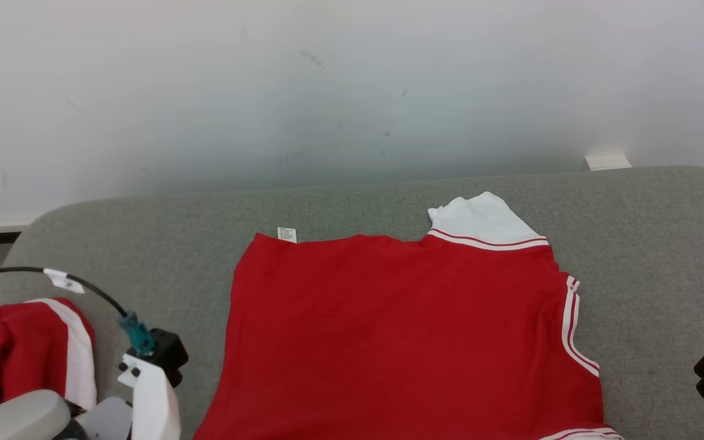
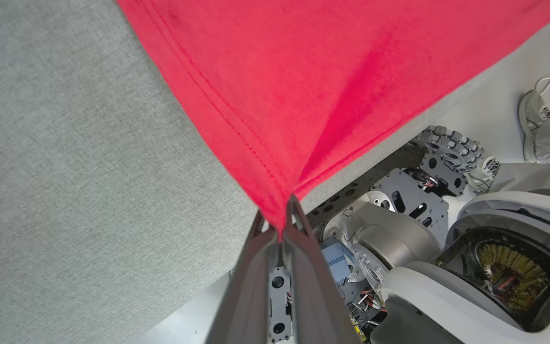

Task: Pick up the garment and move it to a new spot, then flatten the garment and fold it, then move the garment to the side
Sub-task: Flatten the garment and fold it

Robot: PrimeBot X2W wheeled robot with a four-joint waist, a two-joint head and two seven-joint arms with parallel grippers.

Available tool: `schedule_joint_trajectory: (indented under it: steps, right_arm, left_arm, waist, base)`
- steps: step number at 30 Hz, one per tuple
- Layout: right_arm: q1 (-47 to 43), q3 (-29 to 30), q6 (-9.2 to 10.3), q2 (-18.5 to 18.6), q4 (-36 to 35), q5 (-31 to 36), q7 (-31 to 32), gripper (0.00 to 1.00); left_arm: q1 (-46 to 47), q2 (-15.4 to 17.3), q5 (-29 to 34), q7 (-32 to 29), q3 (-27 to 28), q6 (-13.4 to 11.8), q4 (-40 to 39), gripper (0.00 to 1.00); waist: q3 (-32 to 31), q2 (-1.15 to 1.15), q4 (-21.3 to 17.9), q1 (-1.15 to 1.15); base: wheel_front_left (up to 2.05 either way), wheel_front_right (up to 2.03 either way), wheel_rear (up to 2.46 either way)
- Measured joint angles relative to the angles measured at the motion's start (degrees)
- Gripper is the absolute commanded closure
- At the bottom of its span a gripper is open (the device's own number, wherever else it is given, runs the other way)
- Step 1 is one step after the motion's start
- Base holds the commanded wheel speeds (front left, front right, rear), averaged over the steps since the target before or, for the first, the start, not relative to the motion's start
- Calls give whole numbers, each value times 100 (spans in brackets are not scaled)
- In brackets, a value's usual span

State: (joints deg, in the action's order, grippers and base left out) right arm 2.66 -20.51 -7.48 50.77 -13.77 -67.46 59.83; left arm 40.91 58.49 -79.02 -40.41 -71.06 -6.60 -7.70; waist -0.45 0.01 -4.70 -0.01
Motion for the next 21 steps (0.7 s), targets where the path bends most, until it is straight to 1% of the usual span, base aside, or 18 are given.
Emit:
schedule_joint_trajectory:
  steps: [4,8,13,16,21]
  right_arm:
    - [127,420,0,-524,-42,245,531,100]
    - [638,658,0,-1173,146,599,1010,100]
    - [1243,967,0,-1902,772,1117,1423,100]
    - [1651,1117,0,-2327,1248,1458,1525,100]
    - [2309,1237,1,-2854,2013,1922,1537,100]
  left_arm:
    - [101,-135,-83,-85,69,10,119,100]
    - [245,-380,-179,-180,151,60,513,100]
    - [477,-678,-350,-368,222,151,1160,100]
    - [657,-845,-383,-505,255,205,1530,100]
    - [989,-1211,-419,-684,322,300,2202,100]
  waist:
    - [125,0,-9,0]
    - [300,0,-45,1]
    - [489,0,-96,1]
    - [590,0,-136,1]
    - [787,0,-176,1]
  base:
    - [0,0,0]
    - [0,0,0]
    - [0,0,0]
    - [0,0,0]
    - [0,0,0]
